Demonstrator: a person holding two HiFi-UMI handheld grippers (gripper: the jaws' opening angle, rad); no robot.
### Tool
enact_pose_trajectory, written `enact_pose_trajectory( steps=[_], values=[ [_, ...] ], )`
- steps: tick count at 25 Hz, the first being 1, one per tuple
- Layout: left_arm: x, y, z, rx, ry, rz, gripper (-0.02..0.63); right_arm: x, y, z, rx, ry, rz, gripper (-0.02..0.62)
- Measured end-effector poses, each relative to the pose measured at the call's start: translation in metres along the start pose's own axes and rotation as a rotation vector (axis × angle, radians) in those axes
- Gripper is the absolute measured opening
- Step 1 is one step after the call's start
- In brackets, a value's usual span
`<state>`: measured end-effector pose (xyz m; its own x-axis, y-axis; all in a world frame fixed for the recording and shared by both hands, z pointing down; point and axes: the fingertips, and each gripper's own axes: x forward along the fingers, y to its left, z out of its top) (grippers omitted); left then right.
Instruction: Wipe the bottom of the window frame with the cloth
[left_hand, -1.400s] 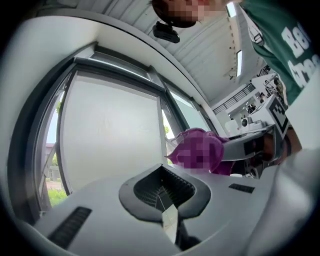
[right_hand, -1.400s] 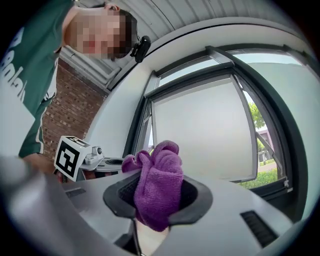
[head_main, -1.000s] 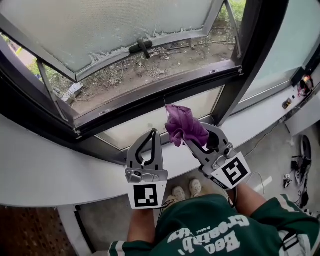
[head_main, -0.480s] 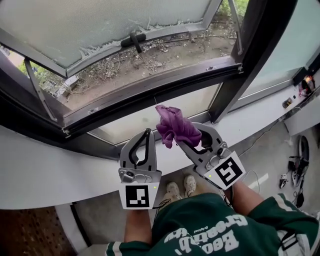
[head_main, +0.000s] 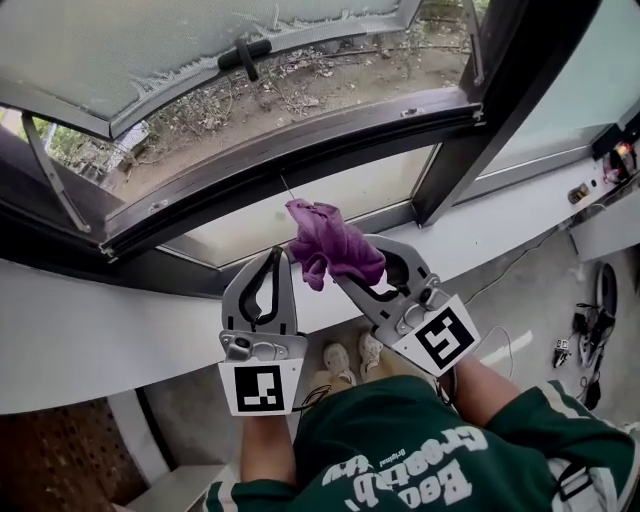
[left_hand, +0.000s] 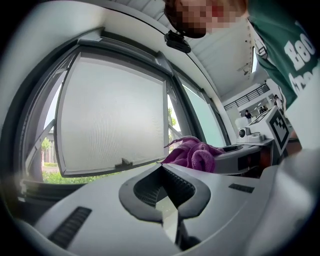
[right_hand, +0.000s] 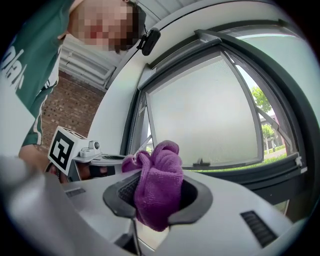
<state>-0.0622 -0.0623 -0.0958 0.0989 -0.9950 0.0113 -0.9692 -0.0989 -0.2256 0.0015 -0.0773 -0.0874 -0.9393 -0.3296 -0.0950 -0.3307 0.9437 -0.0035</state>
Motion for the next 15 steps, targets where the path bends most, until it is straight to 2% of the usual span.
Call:
enact_pose_trajectory(
  steps=[3, 10, 15],
  values=[
    [0.002, -0.001, -0.009, 0.0, 0.001, 0.012, 0.005, 0.0, -0.001, -0.012, 0.018, -0.002, 0.01, 0.127],
    [-0.014, 0.016, -0.044, -0.02, 0.068, 0.046, 0.005, 0.018, 0.025, -0.042, 0.054, 0.022, 0.044, 0.127],
    [-0.031, 0.044, -0.059, -0.036, 0.033, -0.001, 0.005, 0.041, 0.053, -0.061, 0.063, 0.058, 0.005, 0.127]
  ],
)
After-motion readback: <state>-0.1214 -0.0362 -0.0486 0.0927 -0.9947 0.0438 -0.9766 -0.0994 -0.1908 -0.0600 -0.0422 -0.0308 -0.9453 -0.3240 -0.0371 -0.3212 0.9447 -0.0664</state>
